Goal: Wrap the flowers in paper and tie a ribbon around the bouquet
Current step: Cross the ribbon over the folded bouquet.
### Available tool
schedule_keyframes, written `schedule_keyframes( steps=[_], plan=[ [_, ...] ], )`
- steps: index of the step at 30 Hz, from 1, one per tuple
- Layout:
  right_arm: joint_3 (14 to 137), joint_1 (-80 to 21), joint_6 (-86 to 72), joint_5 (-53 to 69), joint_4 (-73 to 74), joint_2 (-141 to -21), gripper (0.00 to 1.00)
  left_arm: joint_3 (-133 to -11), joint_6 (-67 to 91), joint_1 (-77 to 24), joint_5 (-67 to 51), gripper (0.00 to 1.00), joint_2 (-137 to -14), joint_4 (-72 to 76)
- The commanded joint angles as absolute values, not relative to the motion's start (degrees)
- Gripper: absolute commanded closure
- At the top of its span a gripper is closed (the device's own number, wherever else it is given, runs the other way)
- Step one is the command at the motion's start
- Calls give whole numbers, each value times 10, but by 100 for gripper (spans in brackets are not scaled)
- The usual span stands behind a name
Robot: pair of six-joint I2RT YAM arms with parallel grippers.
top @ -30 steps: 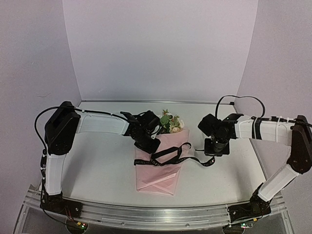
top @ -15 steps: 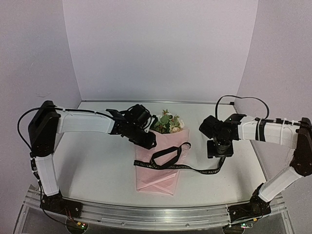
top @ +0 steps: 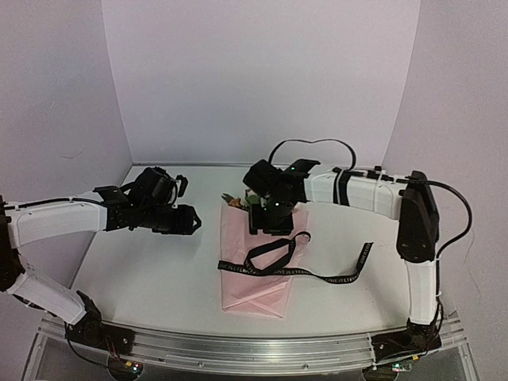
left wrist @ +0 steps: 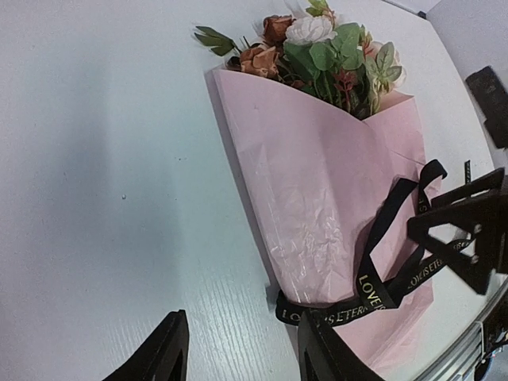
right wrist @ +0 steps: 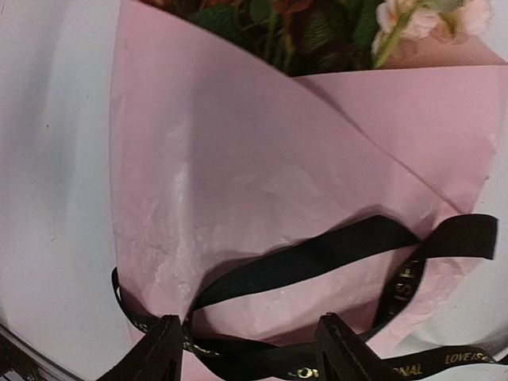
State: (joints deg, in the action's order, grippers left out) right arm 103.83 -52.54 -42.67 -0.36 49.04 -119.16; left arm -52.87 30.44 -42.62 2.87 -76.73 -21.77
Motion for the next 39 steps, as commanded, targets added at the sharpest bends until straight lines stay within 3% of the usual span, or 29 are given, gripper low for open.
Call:
schedule_keyframes(
  steps=[1, 13, 19, 24, 30, 35, 39],
  plan=[
    [1110, -550, -482, -37, 554, -1243, 43, -510, 322, -422, 54, 51, -715, -230],
    [1180, -563, -546, -54, 565, -1353, 50, -496, 286, -421, 2, 51, -708, -222],
    [1143, -563, -549, -74, 560, -1337, 67, -490, 276, -421, -43, 52, -716, -198],
    [1084, -563, -508, -81, 546, -1265, 100, -497, 239, -422, -105, 53, -751, -170],
    [938, -561, -392, -40, 462, -1107, 100, -533, 160, -439, -170, 50, -816, -134],
    [857, -553, -309, 47, 423, -1017, 100, -566, 71, -521, -124, 48, -855, -91],
    [796, -546, -256, 102, 381, -960, 100, -586, 3, -528, -136, 48, -909, -81]
  ],
)
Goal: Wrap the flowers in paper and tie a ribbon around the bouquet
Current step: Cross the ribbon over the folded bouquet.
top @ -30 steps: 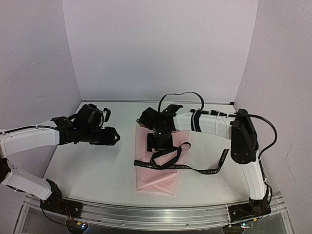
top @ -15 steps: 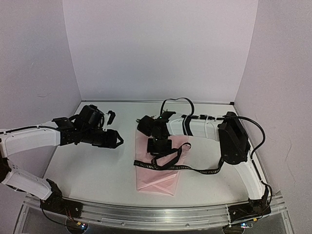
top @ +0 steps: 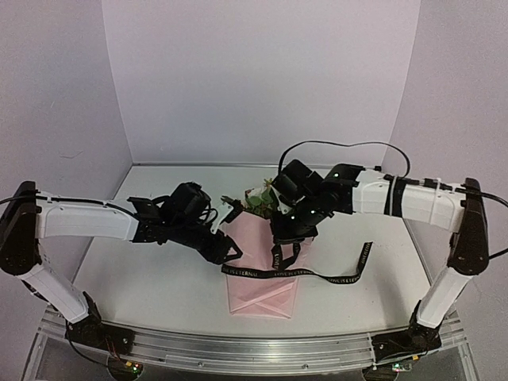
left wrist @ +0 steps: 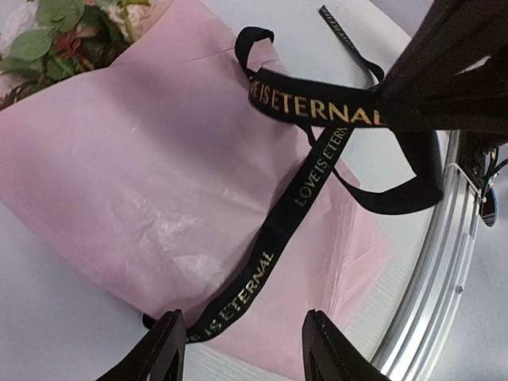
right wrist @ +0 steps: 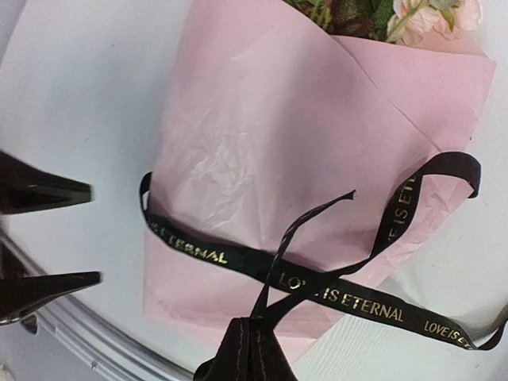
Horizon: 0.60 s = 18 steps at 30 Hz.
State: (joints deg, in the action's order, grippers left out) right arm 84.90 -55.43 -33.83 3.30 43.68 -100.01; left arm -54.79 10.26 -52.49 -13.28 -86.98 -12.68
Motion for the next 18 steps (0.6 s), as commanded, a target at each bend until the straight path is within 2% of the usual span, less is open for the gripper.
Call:
schedule_keyframes(
  steps=[1, 6, 18],
  plan=[
    [775, -543, -248, 118, 358, -945, 100, -586, -18, -528, -143, 49, -918, -78],
    [701, -530, -209, 175, 276, -893, 100, -543, -118, -531, -178, 49, -931, -12],
    [623, -512, -189, 220, 203, -834, 100, -552, -232, -557, -139, 50, -989, -8]
  ],
)
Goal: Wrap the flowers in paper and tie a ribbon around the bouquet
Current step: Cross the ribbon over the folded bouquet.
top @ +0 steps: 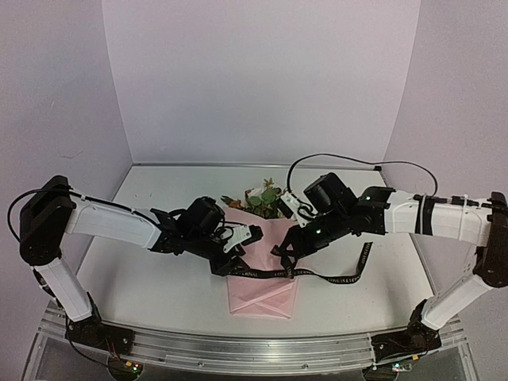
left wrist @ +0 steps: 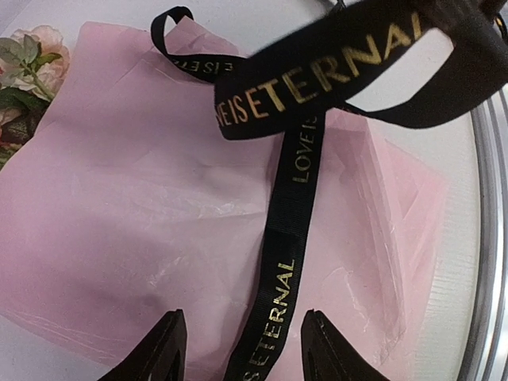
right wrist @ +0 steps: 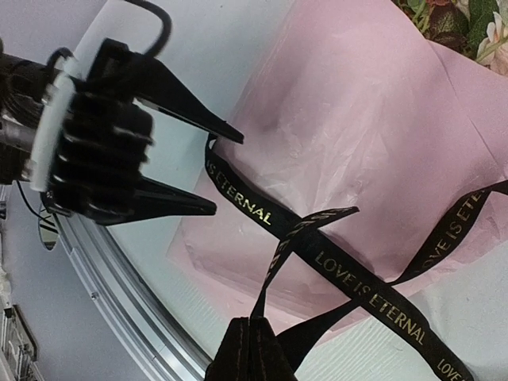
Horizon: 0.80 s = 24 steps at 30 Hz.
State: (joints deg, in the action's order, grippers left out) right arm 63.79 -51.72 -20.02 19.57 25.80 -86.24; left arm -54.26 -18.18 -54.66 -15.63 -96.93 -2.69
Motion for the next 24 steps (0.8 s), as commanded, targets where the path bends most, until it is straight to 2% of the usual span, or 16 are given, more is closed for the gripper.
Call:
schedule_keyframes(
  steps=[1, 9, 17, 22, 24],
  plan=[
    [621, -511, -188, 223, 198, -832, 100, -551, -236, -558, -135, 50, -993, -8],
    [572, -511, -181, 201, 148, -796, 100, -543, -259, -567, -116, 55, -1008, -8],
    [542, -510, -179, 184, 140, -762, 100, -542, -268, -567, -93, 71, -1015, -2],
    [513, -511, -175, 139, 122, -733, 100, -534, -270, -567, -99, 64, -1014, -3],
    [507, -511, -174, 133, 120, -728, 100, -534, -269, -567, -99, 64, -1017, -3]
  ],
)
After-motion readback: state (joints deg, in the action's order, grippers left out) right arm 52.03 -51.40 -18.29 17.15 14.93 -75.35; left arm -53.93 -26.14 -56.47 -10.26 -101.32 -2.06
